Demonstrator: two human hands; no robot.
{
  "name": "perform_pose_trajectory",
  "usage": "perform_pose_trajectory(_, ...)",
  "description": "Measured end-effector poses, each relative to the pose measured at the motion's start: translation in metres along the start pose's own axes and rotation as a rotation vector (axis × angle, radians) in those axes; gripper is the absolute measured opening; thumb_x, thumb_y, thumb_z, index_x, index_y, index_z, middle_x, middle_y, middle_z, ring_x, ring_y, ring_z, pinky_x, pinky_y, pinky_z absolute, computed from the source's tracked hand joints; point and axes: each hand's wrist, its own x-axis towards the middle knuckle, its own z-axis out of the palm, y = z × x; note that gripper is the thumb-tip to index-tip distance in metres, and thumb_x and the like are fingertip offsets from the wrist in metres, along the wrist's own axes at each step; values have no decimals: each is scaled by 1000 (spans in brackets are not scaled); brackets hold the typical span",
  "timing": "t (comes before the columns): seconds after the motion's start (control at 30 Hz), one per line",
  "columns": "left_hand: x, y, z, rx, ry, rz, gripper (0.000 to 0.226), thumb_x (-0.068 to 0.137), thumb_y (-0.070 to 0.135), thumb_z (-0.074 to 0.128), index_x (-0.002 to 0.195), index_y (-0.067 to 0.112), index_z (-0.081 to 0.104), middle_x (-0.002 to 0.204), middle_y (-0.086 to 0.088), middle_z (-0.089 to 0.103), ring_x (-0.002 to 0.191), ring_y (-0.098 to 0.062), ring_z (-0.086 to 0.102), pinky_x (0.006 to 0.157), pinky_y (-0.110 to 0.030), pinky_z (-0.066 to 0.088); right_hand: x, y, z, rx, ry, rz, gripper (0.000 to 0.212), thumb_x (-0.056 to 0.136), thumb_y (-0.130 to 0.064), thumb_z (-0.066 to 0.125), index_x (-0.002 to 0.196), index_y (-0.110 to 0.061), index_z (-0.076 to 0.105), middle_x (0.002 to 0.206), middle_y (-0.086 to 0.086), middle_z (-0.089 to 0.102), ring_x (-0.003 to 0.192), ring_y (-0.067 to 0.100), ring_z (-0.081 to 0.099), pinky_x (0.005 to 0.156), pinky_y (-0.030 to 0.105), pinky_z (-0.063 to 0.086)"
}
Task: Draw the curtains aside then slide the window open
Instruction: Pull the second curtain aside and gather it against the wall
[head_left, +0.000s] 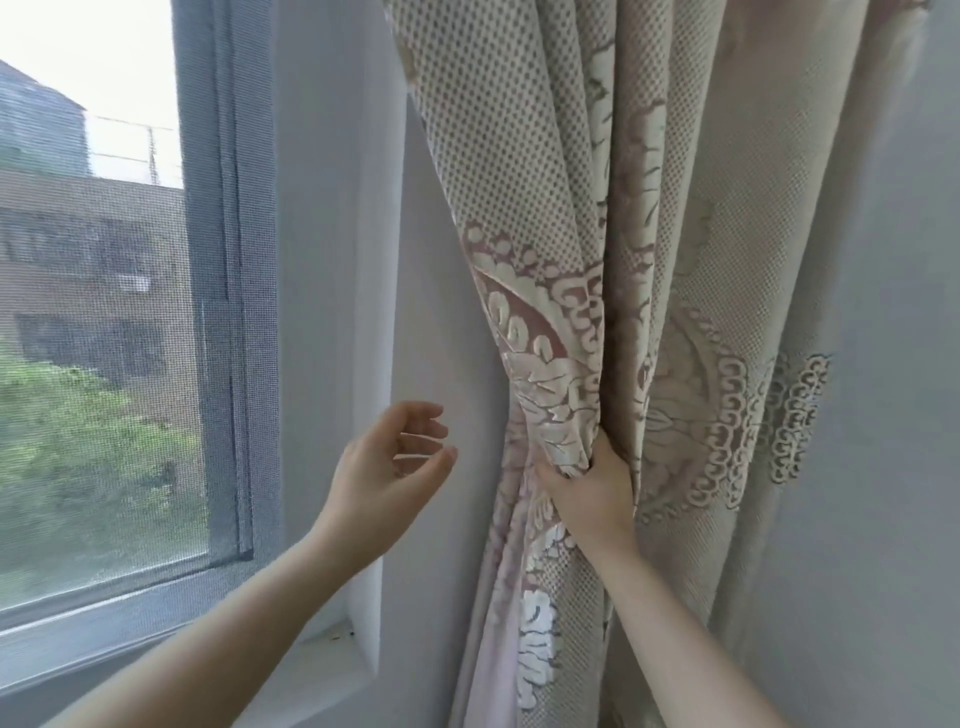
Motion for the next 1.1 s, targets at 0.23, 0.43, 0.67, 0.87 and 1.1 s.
perform_pose_trajectory(0.23,-11,5,44,62,71,-52,27,83,13,67,107,23,62,95,2,69,79,-4,66,66,-8,48,13,18,-29,10,-34,-51,53,76,-25,77,127,-20,61,113,-12,67,111,12,62,95,25,46)
perform_pose_trajectory(0.43,-9,4,66,105,86,-74,26,83,16,67,106,27,62,94,6,69,80,-3,66,65,-9,49,32,33,-45,18,-76,-48,58,75,-33,75,129,-20,59,119,-9,67,115,16,62,98,29,47)
perform_pose_trajectory(0.67,1,-10,91,85,90,-110,26,84,14,66,106,27,61,95,5,69,79,-2,65,64,-7,47,58,53,-53,36,-84,-73,63,74,-37,73,132,-19,57,118,-16,61,118,11,59,96,21,43)
perform_pose_trajectory(0.87,17,-24,119,43,86,-106,25,84,13,66,103,29,61,93,6,69,80,-2,66,66,-10,49,78,74,-47,60,-90,-76,68,70,-47,67,131,-18,57,123,-7,67,118,13,61,101,40,50)
perform_pose_trajectory(1.1,34,-35,149,67,75,-112,24,84,12,65,104,25,63,94,4,69,80,0,65,66,-9,49,102,97,-53,101,-76,-130,62,73,-39,69,130,-15,58,121,-7,67,115,8,61,100,33,50)
